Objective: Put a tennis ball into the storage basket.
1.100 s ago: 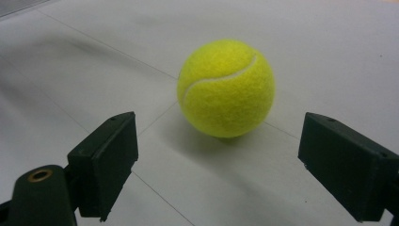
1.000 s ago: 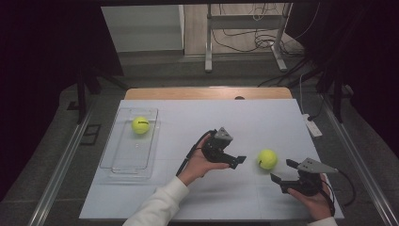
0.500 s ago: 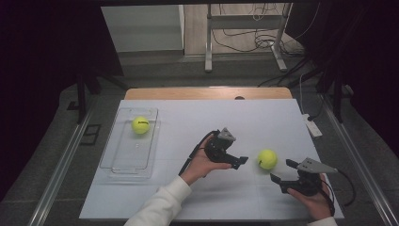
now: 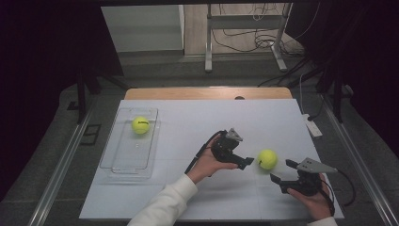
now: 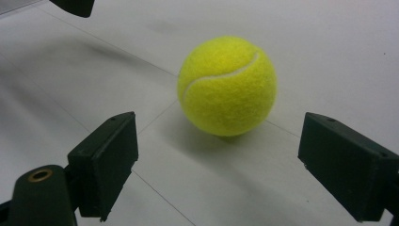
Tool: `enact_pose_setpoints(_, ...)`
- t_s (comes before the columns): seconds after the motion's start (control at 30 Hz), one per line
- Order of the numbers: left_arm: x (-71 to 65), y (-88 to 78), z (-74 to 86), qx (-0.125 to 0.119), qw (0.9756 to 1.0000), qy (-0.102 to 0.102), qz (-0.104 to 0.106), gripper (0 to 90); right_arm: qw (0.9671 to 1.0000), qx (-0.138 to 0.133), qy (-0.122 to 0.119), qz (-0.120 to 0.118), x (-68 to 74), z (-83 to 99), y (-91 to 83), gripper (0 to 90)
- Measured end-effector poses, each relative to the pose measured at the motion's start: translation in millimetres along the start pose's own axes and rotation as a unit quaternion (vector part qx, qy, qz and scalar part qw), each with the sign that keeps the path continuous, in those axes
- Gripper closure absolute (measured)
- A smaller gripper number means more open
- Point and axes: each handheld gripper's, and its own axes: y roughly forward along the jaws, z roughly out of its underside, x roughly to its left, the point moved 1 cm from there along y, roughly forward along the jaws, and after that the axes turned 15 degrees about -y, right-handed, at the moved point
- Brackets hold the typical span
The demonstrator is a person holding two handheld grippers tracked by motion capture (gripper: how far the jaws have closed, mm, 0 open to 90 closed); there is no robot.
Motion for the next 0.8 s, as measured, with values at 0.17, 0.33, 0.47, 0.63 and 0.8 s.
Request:
enact_pose_setpoints(0.17,-1.6,4.5,-1.0,0.002,1.0000,0.000,0.003,14.9,1.0000,0.001,0.000,-0.001,-0.1,0.2,0.2,13.1)
enact_pose_setpoints(0.33,-1.7,9.1,-2.8,0.005,1.0000,-0.001,0.004,14.9,1.0000,0.001,0.000,-0.002,0.0,0.1,0.2,13.2)
enact_pose_setpoints(0.47,-2.1,11.7,-4.3,0.005,1.0000,-0.002,0.004,14.9,1.0000,0.001,0.000,-0.001,-0.2,0.2,0.5,13.1)
enact_pose_setpoints(0.63,-3.4,16.0,-6.8,0.008,0.9999,-0.003,0.006,14.9,1.0000,0.001,0.000,-0.002,-0.3,0.3,0.6,13.1)
enact_pose_setpoints(0.8,-5.1,19.7,-9.6,0.008,0.9999,-0.005,0.012,14.9,1.0000,0.002,0.000,-0.002,-0.5,0.6,0.8,13.1)
